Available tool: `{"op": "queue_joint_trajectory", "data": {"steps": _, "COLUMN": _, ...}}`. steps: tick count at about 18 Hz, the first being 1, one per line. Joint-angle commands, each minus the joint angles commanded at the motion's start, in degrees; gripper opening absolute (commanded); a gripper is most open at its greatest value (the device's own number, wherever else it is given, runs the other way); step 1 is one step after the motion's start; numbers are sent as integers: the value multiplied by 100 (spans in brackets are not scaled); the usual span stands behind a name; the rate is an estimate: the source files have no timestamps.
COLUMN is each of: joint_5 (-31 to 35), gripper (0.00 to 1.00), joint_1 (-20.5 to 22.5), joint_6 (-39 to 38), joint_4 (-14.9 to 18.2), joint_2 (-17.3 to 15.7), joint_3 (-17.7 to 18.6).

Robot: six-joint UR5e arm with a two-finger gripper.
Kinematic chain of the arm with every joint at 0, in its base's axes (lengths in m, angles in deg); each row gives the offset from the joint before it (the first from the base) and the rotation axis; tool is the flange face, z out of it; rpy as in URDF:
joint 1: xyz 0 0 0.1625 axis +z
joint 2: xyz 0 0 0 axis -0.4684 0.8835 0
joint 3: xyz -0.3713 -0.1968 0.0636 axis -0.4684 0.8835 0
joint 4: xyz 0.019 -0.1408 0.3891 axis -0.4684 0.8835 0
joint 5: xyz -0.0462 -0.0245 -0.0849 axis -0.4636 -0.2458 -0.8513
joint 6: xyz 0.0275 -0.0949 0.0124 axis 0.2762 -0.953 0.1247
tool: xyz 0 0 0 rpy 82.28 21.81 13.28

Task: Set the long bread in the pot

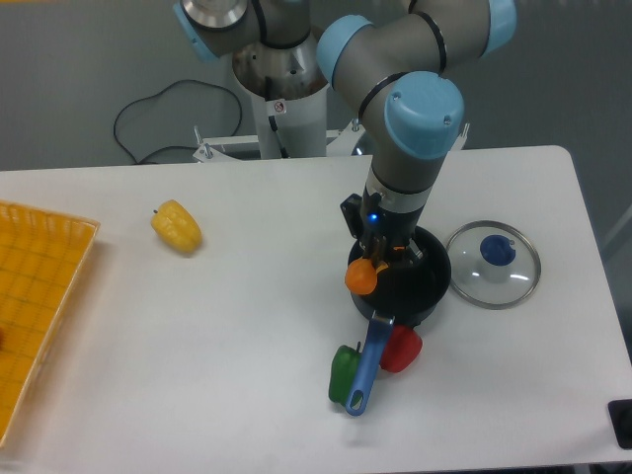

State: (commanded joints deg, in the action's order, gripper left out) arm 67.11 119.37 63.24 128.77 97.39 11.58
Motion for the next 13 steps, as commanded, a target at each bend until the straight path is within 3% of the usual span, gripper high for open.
{"op": "queue_joint_trajectory", "data": {"steps": 4, "joint_5": 0, "gripper": 18, "joint_1": 0, "joint_6": -114, "joint_4": -70, "joint_2": -26, "joint_3": 35}}
{"op": "queue_joint_trajectory", "data": {"steps": 7, "joint_5": -175, "gripper": 18, "joint_1": 26, "joint_6": -307, "joint_4": -299, "joint_2": -26, "joint_3": 26}}
{"op": "queue_joint_trajectory", "data": {"steps": 13, "joint_5": -220, "gripper": 18, "joint_1": 0, "joint_6": -334, "joint_4": -308, "joint_2": -26, "joint_3": -35}}
